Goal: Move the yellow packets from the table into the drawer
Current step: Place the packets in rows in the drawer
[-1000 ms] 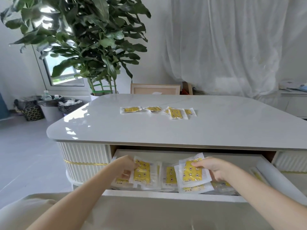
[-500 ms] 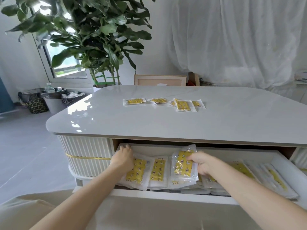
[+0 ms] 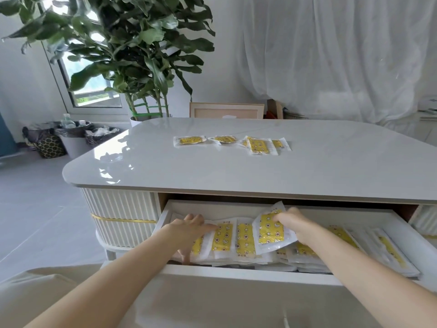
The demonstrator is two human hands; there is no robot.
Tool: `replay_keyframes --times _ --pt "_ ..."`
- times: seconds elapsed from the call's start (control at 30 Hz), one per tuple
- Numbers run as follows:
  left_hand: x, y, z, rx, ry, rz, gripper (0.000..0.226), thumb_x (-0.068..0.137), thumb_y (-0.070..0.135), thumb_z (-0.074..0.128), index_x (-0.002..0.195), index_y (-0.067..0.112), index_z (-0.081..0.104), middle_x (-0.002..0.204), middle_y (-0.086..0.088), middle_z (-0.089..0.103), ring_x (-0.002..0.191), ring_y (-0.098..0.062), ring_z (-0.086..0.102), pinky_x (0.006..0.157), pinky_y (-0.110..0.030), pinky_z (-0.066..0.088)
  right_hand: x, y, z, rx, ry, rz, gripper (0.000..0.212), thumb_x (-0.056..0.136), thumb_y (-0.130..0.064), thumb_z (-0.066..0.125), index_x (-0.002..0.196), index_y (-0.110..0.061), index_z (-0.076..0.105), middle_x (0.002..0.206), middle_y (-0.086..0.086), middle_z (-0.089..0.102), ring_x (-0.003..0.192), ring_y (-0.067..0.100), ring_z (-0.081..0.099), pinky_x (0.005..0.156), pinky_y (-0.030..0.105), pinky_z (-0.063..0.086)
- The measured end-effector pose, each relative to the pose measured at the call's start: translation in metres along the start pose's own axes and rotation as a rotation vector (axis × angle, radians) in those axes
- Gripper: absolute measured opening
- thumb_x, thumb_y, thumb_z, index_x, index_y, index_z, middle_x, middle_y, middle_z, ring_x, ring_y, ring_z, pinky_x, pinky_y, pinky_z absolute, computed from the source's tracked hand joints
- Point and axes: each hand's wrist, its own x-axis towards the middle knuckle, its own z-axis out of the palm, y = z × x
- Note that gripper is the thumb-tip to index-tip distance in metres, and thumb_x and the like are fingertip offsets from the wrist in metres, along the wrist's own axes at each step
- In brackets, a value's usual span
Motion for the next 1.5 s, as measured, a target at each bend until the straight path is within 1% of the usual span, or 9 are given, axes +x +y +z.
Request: replay_keyframes --times 0.17,0.33,0.5,0.57,0.67,0.77,1.23,1.4,1.5 --pt "0.004 -0.003 -0.002 -0.092 -0.010 -0.045 0.112 0.064 0.039 0.084 0.150 0.031 0.013 0.145 -0.002 0.033 0.132 -0.027 0.034 0.102 -0.041 0.042 -0.003 -0.001 -0.013 -0.115 0.058 -0.007 0.047 0.089 -0.008 0.056 0.132 0.001 0.040 0.126 0.019 0.053 0.115 0.034 0.054 0.096 0.042 0.048" --pt "0.006 0.001 -0.003 -0.063 0.019 -0.033 0.114 0.061 0.045 0.084 0.149 0.029 0.015 0.144 -0.002 0.032 0.131 -0.026 0.033 0.102 -0.043 0.042 -0.007 0.006 -0.028 -0.396 0.103 -0.018 0.046 0.089 -0.003 0.052 0.133 0.004 0.041 0.113 0.014 0.056 0.102 0.026 0.055 0.074 0.028 0.046" --pt "0.005 0.010 -0.010 -0.058 0.062 0.002 0.118 0.063 0.049 0.081 0.151 0.034 0.004 0.154 0.001 0.017 0.140 -0.025 0.023 0.110 -0.046 0.033 -0.023 0.004 -0.034 -0.822 0.197 -0.203 0.051 0.082 -0.008 0.055 0.131 -0.017 0.044 0.122 0.006 0.053 0.100 0.023 0.059 0.070 0.028 0.047" --pt "0.005 0.015 -0.013 -0.032 0.061 0.018 0.117 0.065 0.048 0.080 0.151 0.034 0.002 0.156 0.000 0.014 0.140 -0.026 0.023 0.111 -0.046 0.032 -0.026 0.004 -0.034 -0.883 0.066 -0.338 0.058 0.078 -0.012 0.065 0.131 -0.030 0.050 0.135 0.001 0.047 0.105 0.020 0.057 0.076 0.027 0.047" --pt "0.009 0.021 -0.012 -0.011 0.017 0.005 0.118 0.066 0.043 0.081 0.150 0.036 -0.001 0.156 0.000 0.011 0.140 -0.028 0.022 0.108 -0.048 0.035 -0.029 0.009 -0.028 -1.009 -0.317 -0.419 0.081 0.072 -0.022 0.079 0.141 -0.036 0.040 0.152 0.000 0.030 0.136 0.023 0.032 0.111 0.041 0.033" --pt "0.010 0.022 -0.008 0.028 -0.045 -0.046 0.125 0.066 0.033 0.084 0.149 0.038 -0.009 0.156 -0.002 0.008 0.142 -0.029 0.019 0.108 -0.048 0.036 -0.033 0.013 -0.023 -1.190 -0.353 -0.408 0.095 0.073 -0.019 0.080 0.148 -0.038 0.025 0.157 0.000 0.016 0.145 0.027 0.012 0.116 0.047 0.023" --pt "0.010 0.008 -0.002 -0.042 -0.040 -0.040 0.122 0.067 0.027 0.084 0.151 0.028 -0.005 0.155 -0.002 0.015 0.142 -0.024 0.023 0.108 -0.042 0.037 -0.027 0.013 -0.028 -1.202 -0.230 -0.368 0.102 0.065 -0.024 0.085 0.147 -0.035 0.025 0.147 0.002 0.036 0.134 0.027 0.035 0.103 0.043 0.042" --pt "0.000 0.008 -0.008 -0.074 0.003 -0.029 0.116 0.070 0.033 0.080 0.151 0.030 -0.002 0.155 0.000 0.018 0.141 -0.023 0.026 0.108 -0.042 0.038 -0.043 -0.004 -0.027 -1.053 -0.210 -0.469 0.065 0.082 -0.026 0.069 0.141 -0.029 0.041 0.134 0.000 0.052 0.116 0.019 0.055 0.092 0.034 0.049" --pt "-0.010 0.012 -0.022 -0.113 0.103 -0.019 0.089 0.081 0.041 0.068 0.150 0.030 0.014 0.148 0.002 0.036 0.131 -0.020 0.043 0.098 -0.036 0.045 -0.055 -0.018 -0.027 -0.928 -0.245 -0.512 0.043 0.087 -0.027 0.063 0.129 -0.027 0.055 0.123 -0.001 0.060 0.104 0.016 0.063 0.092 0.036 0.052"
